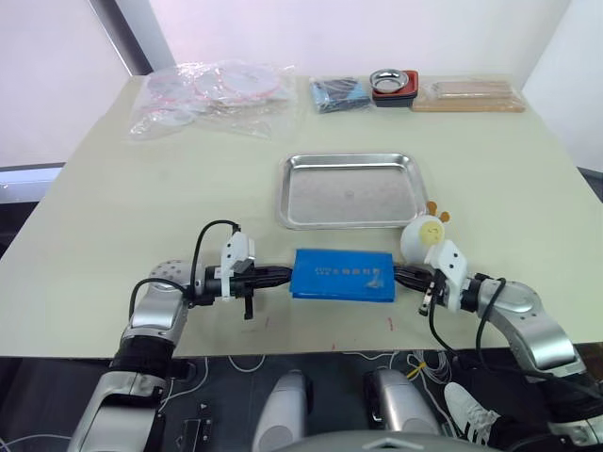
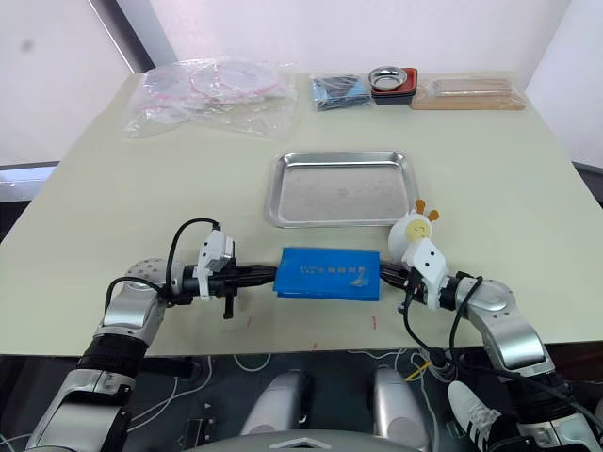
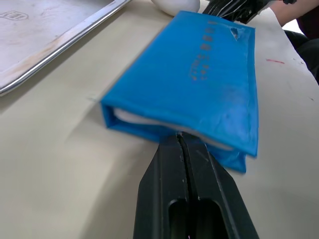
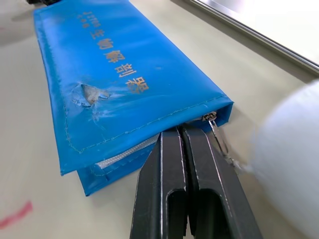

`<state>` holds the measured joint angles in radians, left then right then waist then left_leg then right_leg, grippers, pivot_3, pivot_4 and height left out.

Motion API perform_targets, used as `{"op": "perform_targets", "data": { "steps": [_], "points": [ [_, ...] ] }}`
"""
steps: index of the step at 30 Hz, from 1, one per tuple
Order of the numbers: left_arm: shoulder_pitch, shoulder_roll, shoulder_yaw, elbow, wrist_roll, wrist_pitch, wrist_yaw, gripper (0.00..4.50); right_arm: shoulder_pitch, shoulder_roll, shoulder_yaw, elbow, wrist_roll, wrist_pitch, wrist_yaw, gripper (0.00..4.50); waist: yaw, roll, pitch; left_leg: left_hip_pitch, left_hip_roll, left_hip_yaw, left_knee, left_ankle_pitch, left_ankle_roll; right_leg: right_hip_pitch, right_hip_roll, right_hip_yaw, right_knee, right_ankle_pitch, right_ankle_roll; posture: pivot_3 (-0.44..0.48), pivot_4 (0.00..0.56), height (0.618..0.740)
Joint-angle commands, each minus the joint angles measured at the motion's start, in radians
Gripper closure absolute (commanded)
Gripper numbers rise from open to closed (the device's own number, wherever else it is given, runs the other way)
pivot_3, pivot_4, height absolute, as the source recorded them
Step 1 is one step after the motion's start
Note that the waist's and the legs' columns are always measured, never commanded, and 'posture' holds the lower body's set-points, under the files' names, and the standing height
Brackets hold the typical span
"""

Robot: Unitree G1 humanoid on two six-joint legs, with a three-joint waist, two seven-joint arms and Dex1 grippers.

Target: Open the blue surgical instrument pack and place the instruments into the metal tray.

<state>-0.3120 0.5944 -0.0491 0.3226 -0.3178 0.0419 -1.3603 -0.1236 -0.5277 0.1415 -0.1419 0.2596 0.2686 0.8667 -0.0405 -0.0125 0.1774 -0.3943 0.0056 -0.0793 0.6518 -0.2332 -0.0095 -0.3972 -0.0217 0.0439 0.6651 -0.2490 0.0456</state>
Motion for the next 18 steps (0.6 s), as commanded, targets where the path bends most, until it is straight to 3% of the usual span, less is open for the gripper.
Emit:
{"op": "perform_targets", "data": {
  "steps": [1, 10, 18],
  "points": [
    [0.019, 0.014, 0.011, -0.026, -0.007, 0.014, 0.008, 4.5, -0.031, 0.021, 0.007, -0.008, -0.004, -0.027, -0.001, 4.44, 0.0, 0.0, 0.0, 0.0, 0.0, 0.0, 0.0, 0.0, 0.0, 0.0, 0.0, 0.0, 0.0, 0.0, 0.0, 0.0, 0.15, 0.74],
    [0.025, 0.025, 0.019, -0.044, -0.012, 0.023, 0.008, 4.5, -0.032, 0.031, -0.002, 0.009, -0.02, -0.036, -0.002, 4.44, 0.0, 0.0, 0.0, 0.0, 0.0, 0.0, -0.001, 0.0, 0.0, 0.0, 0.0, 0.001, 0.0, 0.0, 0.0, 0.0, 0.15, 0.74],
    [0.017, 0.078, 0.069, -0.025, -0.034, 0.038, 0.008, 4.5, 0.033, -0.045, -0.084, -0.049, 0.042, -0.039, 0.048, 4.44, 0.003, 0.0, 0.0, -0.001, 0.0, 0.0, -0.001, 0.0, 0.0, 0.0, 0.0, 0.0, -0.001, 0.0, 0.0, 0.0, 0.15, 0.74]
  ]
}}
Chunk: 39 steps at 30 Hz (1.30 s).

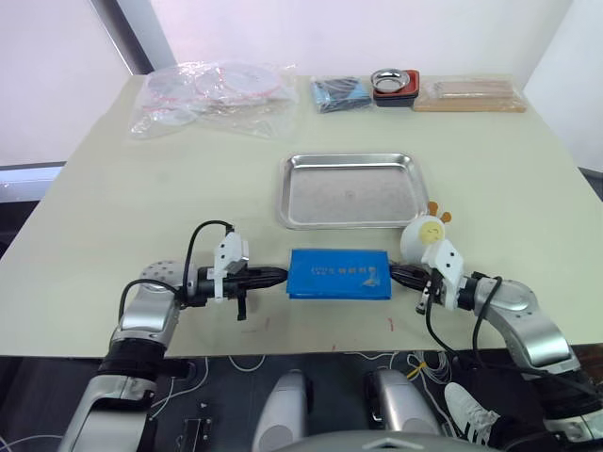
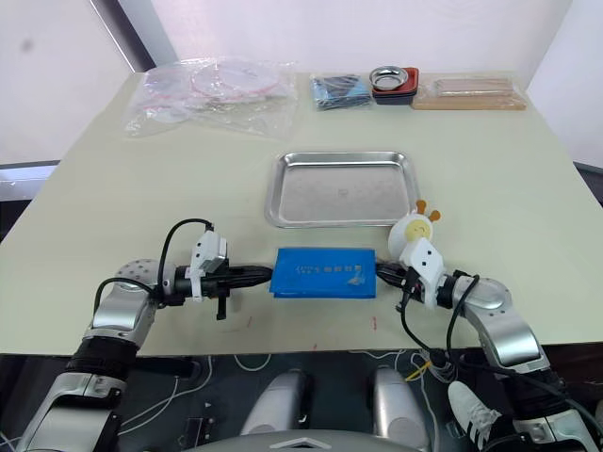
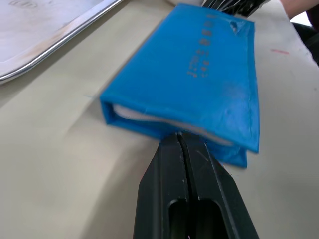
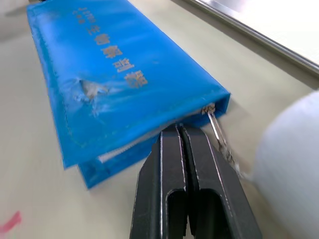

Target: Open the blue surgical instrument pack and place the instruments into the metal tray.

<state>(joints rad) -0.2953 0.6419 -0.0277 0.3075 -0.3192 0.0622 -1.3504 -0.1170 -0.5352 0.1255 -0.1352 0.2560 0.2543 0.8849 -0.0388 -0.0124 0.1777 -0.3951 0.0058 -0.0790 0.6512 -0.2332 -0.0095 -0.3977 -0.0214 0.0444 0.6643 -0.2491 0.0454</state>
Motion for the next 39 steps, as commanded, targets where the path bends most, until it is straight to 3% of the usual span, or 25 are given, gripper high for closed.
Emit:
{"op": "perform_targets", "data": {
  "steps": [1, 4, 10, 16, 17, 31, 39],
  "points": [
    [0.006, 0.042, 0.06, -0.02, -0.042, 0.026, -0.005, 4.5, 0.037, -0.05, -0.086, -0.064, 0.061, -0.015, 0.037, 4.44, 0.001, 0.0, 0.0, 0.0, 0.0, 0.0, 0.0, 0.0, 0.0, 0.0, 0.0, 0.0, 0.0, 0.0, 0.0, 0.0, 0.15, 0.74],
    [0.03, 0.089, 0.106, -0.057, -0.094, 0.068, -0.039, 4.5, 0.071, -0.095, -0.135, -0.08, 0.119, 0.003, 0.087, 4.44, 0.001, 0.0, 0.001, 0.0, 0.0, 0.0, 0.0, 0.0, 0.0, 0.0, -0.001, 0.0, -0.001, 0.0, 0.0, 0.0, 0.15, 0.74],
    [0.065, 0.172, 0.164, -0.153, -0.161, 0.092, -0.105, 3.0, 0.114, -0.126, -0.181, -0.071, 0.143, -0.137, 0.183, 2.91, 0.001, 0.0, 0.001, 0.0, 0.001, 0.0, -0.001, 0.0, 0.0, 0.0, -0.001, 0.0, -0.001, -0.001, 0.0, 0.0, 0.15, 0.74],
    [0.117, 0.24, 0.21, -0.307, -0.24, 0.122, -0.168, 0.3, 0.082, -0.098, -0.145, 0.036, 0.053, -0.472, 0.263, 0.08, -0.001, 0.0, 0.001, 0.0, 0.002, 0.002, -0.001, 0.0, 0.0, 0.0, -0.002, 0.001, -0.002, -0.001, 0.001, 0.0, 0.15, 0.74],
    [0.123, 0.247, 0.216, -0.326, -0.25, 0.13, -0.171, 0.09, 0.075, -0.095, -0.132, 0.052, 0.044, -0.506, 0.276, 0.0, 0.0, 0.0, 0.001, 0.0, 0.002, 0.003, -0.001, 0.0, 0.0, 0.0, -0.002, 0.001, -0.002, -0.001, 0.001, 0.0, 0.15, 0.74],
    [0.165, 0.307, 0.254, -0.512, -0.32, 0.176, -0.175, 0.09, -0.166, -0.001, 0.028, 0.408, -0.149, -1.058, 0.277, 0.0, 0.001, 0.0, 0.003, 0.001, 0.001, 0.003, -0.001, 0.0, 0.0, 0.0, -0.001, 0.002, -0.001, 0.0, -0.001, 0.0, 0.15, 0.74],
    [0.172, 0.311, 0.248, -0.54, -0.347, 0.196, -0.184, 0.09, -0.255, 0.026, 0.092, 0.574, -0.237, -1.213, 0.193, 0.0, -0.001, 0.0, 0.003, 0.002, 0.001, 0.003, -0.001, 0.0, 0.0, 0.0, 0.0, 0.002, -0.001, 0.002, -0.004, 0.0, 0.15, 0.74]
  ]
}}
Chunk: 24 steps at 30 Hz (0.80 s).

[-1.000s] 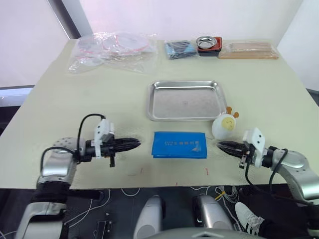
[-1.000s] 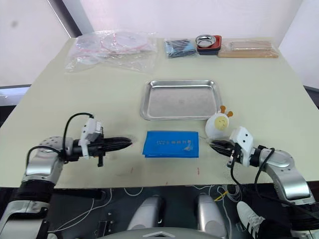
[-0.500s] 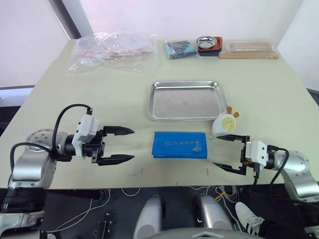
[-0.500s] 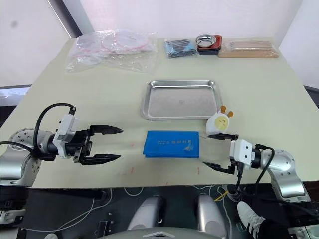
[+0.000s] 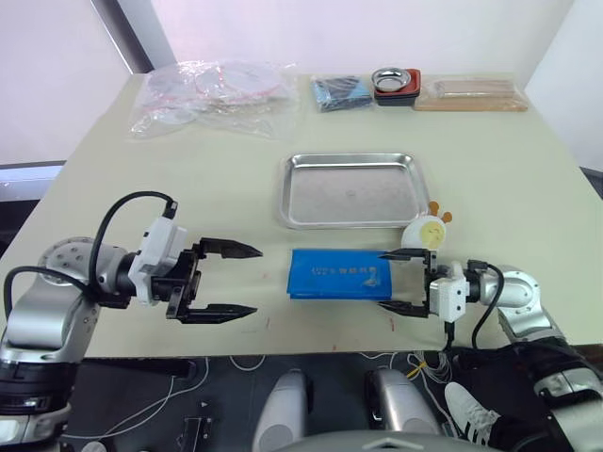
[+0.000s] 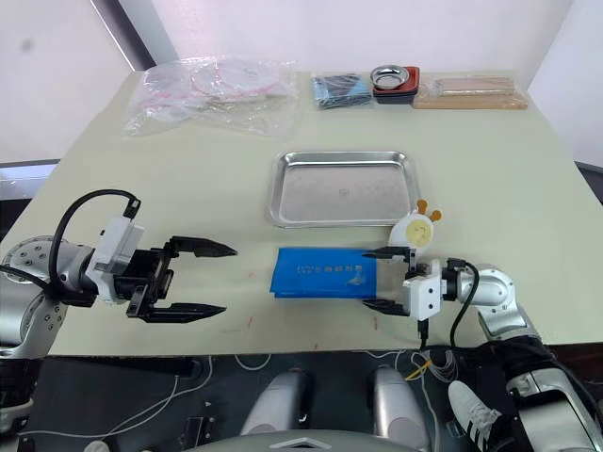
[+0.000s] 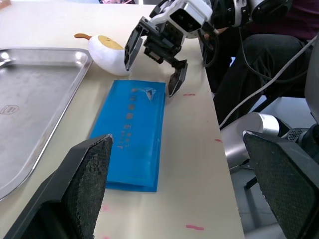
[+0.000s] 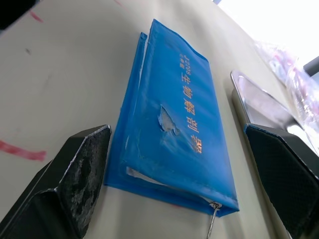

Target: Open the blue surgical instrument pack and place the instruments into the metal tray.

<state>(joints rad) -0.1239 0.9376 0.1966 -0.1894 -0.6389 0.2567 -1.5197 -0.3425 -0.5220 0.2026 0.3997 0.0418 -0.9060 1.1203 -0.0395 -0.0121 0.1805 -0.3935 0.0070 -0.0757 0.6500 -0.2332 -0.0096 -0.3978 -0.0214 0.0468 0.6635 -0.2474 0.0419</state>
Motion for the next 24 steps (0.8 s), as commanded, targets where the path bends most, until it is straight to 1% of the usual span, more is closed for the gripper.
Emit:
{"op": "perform_targets", "data": {
  "steps": [1, 5, 6, 8, 11, 13, 15, 17, 22, 24],
  "points": [
    [0.004, 0.014, 0.023, -0.047, -0.028, 0.001, -0.015, 0.09, -0.035, 0.015, 0.019, 0.052, -0.025, -0.056, -0.052, 0.0, -0.001, 0.0, 0.0, 0.0, 0.0, 0.0, 0.0, 0.0, 0.0, 0.0, 0.0, 0.0, 0.0, 0.0, -0.001, 0.0, 0.15, 0.74],
    [0.002, -0.005, 0.03, -0.054, -0.047, 0.004, 0.009, 0.0, -0.041, 0.019, 0.04, 0.076, -0.029, -0.059, -0.077, 0.83, 0.0, 0.0, 0.0, 0.0, 0.0, 0.0, 0.0, 0.0, 0.0, 0.0, 0.0, 0.0, 0.0, 0.0, -0.001, 0.0, 0.15, 0.74],
    [-0.002, -0.012, 0.033, -0.056, -0.055, 0.01, 0.021, 0.0, -0.041, 0.018, 0.048, 0.08, -0.031, -0.06, -0.078, 1.4, 0.0, 0.0, 0.0, 0.0, 0.0, 0.0, 0.0, 0.0, 0.0, 0.0, 0.0, 0.001, 0.0, 0.0, -0.001, 0.0, 0.15, 0.74],
    [-0.015, -0.014, 0.028, -0.063, -0.068, 0.023, 0.028, 0.0, -0.04, 0.014, 0.063, 0.086, -0.023, -0.058, -0.069, 2.06, 0.0, 0.0, 0.0, 0.0, 0.0, 0.0, 0.0, 0.0, 0.0, 0.0, 0.0, 0.001, 0.0, 0.0, -0.001, 0.0, 0.15, 0.74],
    [-0.022, -0.012, 0.019, -0.059, -0.057, 0.01, 0.015, 0.0, -0.029, 0.003, 0.086, 0.066, 0.02, -0.044, -0.047, 3.57, 0.0, 0.0, 0.0, 0.001, 0.0, 0.0, 0.0, 0.0, 0.0, 0.0, 0.001, 0.001, 0.0, 0.0, -0.001, 0.0, 0.15, 0.74],
    [-0.021, -0.011, 0.022, -0.057, -0.059, 0.01, 0.013, 0.0, -0.02, -0.005, 0.092, 0.041, 0.05, -0.03, -0.038, 4.44, 0.0, 0.0, 0.0, 0.001, 0.0, 0.0, 0.0, 0.0, 0.0, 0.0, 0.001, 0.001, 0.001, 0.001, -0.001, 0.0, 0.15, 0.74],
    [-0.021, -0.018, 0.026, -0.05, -0.058, 0.006, 0.019, 0.0, -0.014, -0.013, 0.095, 0.009, 0.09, 0.005, -0.025, 4.44, 0.0, 0.0, 0.0, 0.001, 0.0, 0.001, 0.0, 0.0, 0.0, 0.0, 0.001, 0.002, 0.001, 0.001, -0.001, 0.0, 0.15, 0.74],
    [-0.019, -0.022, 0.025, -0.04, -0.045, -0.011, 0.019, 0.0, -0.001, -0.023, 0.095, -0.039, 0.152, 0.085, -0.001, 4.44, 0.0, 0.0, 0.0, 0.001, 0.001, 0.001, 0.0, 0.0, 0.0, 0.0, 0.001, 0.002, 0.0, 0.001, -0.001, 0.0, 0.15, 0.74],
    [-0.016, -0.021, 0.025, -0.04, -0.046, -0.022, 0.018, 0.0, 0.033, -0.087, 0.08, -0.238, 0.357, 0.415, 0.11, 4.44, 0.002, 0.0, 0.0, 0.0, 0.001, 0.0, 0.0, 0.0, 0.0, 0.0, 0.001, 0.002, 0.0, 0.001, -0.001, 0.0, 0.15, 0.74],
    [-0.016, -0.021, 0.027, -0.041, -0.048, -0.023, 0.019, 0.0, 0.042, -0.106, 0.071, -0.303, 0.404, 0.5, 0.132, 4.44, 0.002, 0.0, 0.0, 0.0, 0.001, 0.0, 0.0, 0.0, 0.0, 0.0, 0.001, 0.002, 0.0, 0.001, -0.001, 0.0, 0.15, 0.74]
  ]
}}
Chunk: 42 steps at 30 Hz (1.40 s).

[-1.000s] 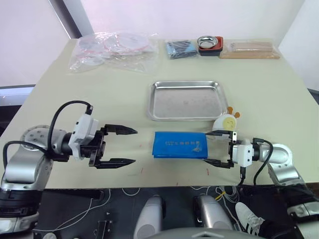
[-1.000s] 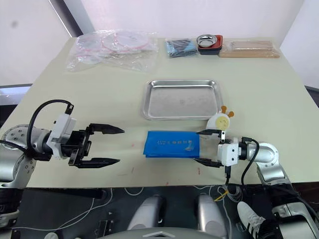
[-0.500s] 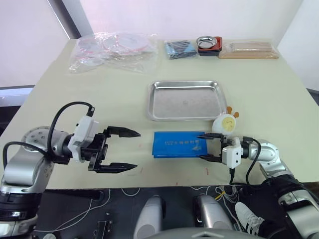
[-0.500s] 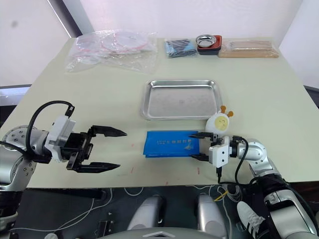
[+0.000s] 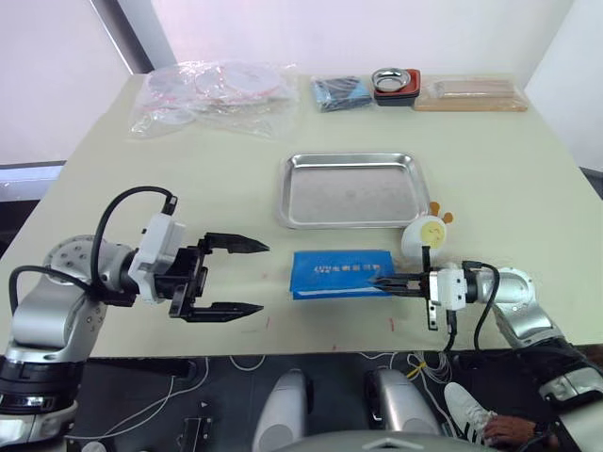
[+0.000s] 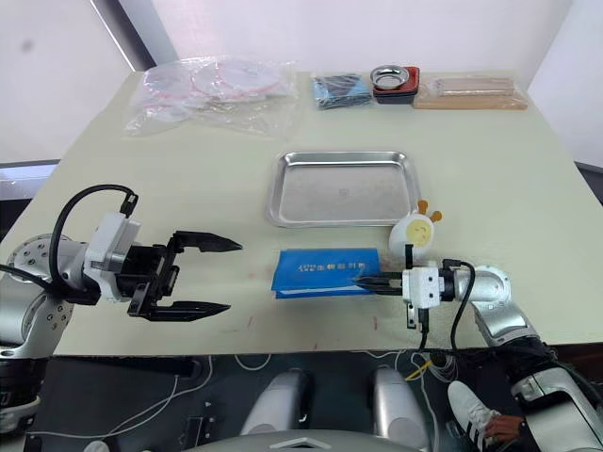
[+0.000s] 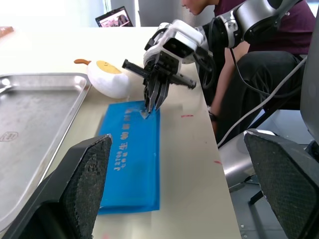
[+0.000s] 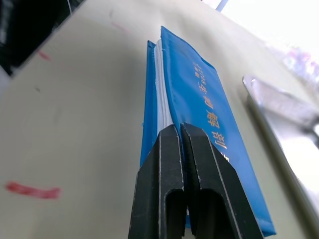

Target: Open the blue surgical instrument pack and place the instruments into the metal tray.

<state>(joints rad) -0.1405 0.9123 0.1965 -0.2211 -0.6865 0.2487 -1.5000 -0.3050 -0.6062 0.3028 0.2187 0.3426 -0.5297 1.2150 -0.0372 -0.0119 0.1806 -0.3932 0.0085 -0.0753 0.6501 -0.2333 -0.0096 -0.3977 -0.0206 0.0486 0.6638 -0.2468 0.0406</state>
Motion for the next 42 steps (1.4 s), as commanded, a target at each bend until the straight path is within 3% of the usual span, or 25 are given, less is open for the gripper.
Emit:
{"op": "perform_targets", "data": {
  "steps": [1, 7, 15, 32, 42],
  "points": [
    [0.0, 0.003, 0.03, -0.011, -0.005, -0.012, 0.004, 0.0, 0.012, -0.035, -0.034, -0.158, 0.13, 0.178, 0.046, 4.44, 0.001, 0.0, 0.0, 0.0, 0.0, 0.0, 0.0, 0.0, 0.0, 0.0, 0.0, 0.0, 0.0, 0.0, 0.0, 0.0, 0.15, 0.74],
    [-0.012, -0.004, 0.042, -0.028, -0.052, 0.031, 0.031, 0.0, 0.038, -0.111, -0.072, -0.346, 0.326, 0.592, 0.034, 4.44, 0.001, 0.0, 0.0, -0.001, 0.001, -0.001, 0.0, 0.0, 0.0, 0.0, 0.001, -0.001, 0.0, 0.0, 0.0, 0.0, 0.15, 0.74],
    [-0.02, 0.007, 0.008, 0.002, -0.011, 0.002, -0.021, 0.0, -0.045, -0.098, -0.065, -0.339, 0.311, 0.87, 0.01, 4.44, -0.001, 0.0, 0.0, -0.001, 0.0, -0.001, 0.0, 0.0, 0.0, 0.0, 0.001, -0.001, -0.001, -0.002, 0.004, 0.0, 0.15, 0.74],
    [-0.089, -0.091, -0.114, 0.18, 0.075, -0.072, -0.067, 0.0, -0.13, 0.01, -0.073, -0.217, 0.171, 0.865, 0.083, 4.44, -0.004, 0.0, 0.0, 0.0, 0.001, -0.001, -0.001, 0.0, 0.0, -0.001, 0.003, -0.002, 0.0, -0.002, 0.004, 0.0, 0.15, 0.74],
    [-0.139, -0.224, -0.21, 0.313, 0.144, -0.141, -0.063, 0.0, -0.111, 0.029, -0.087, -0.228, 0.143, 0.856, 0.089, 4.44, -0.004, 0.0, 0.0, 0.0, 0.001, -0.001, 0.0, 0.0, 0.0, -0.001, 0.003, -0.002, 0.0, -0.001, 0.003, 0.0, 0.15, 0.74]
  ]
}}
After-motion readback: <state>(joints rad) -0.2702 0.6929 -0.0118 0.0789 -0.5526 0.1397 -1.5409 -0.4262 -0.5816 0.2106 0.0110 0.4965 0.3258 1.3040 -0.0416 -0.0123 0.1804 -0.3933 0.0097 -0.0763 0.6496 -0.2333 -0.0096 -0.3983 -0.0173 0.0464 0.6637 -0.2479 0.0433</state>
